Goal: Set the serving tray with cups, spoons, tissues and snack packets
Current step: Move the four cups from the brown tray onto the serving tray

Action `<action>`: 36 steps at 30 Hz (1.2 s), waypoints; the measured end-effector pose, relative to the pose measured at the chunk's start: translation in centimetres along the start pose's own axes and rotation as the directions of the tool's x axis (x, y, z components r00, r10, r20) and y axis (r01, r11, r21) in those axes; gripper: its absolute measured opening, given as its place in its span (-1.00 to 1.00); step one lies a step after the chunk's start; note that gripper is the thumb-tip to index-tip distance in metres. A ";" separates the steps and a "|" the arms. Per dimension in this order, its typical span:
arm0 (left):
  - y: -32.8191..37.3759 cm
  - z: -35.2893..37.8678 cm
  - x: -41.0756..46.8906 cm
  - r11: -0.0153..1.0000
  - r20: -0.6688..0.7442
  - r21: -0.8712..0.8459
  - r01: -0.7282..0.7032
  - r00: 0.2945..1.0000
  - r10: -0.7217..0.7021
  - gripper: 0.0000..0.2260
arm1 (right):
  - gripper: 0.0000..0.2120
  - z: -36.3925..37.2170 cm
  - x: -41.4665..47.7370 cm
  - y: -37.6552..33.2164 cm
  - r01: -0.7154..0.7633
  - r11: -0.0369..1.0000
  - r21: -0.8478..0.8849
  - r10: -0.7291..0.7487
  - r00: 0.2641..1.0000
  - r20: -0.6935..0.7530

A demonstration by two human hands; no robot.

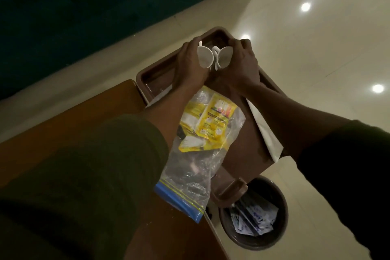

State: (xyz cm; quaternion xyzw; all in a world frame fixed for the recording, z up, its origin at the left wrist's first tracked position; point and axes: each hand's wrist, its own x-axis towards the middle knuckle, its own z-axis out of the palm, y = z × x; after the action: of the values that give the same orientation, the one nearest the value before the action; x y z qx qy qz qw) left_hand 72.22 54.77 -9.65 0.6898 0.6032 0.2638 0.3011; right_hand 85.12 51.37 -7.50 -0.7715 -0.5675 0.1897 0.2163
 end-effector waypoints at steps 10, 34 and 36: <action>-1.7 -11.3 -7.1 0.991 -0.322 -0.132 -0.032 0.947 -0.012 -0.34 | -0.45 -1.0 -4.7 -8.3 0.152 0.988 -0.030 -0.155 0.966 -0.209; -28.0 -45.1 -48.2 0.897 -0.629 0.021 0.442 0.703 -0.332 -0.44 | -0.32 17.7 -42.6 -38.8 0.494 0.832 0.253 -0.555 0.724 0.410; -29.6 -43.9 -51.7 0.856 -0.588 -0.019 0.516 0.687 -0.427 -0.47 | -0.29 19.3 -45.5 -37.8 0.505 0.837 0.210 -0.539 0.695 0.476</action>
State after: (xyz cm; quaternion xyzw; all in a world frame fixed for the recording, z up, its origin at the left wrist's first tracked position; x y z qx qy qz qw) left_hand 13.44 10.54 -1.56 0.4192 0.8399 0.3263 0.1111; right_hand 31.80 20.04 -0.74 -0.4912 -0.7932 0.3377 0.1247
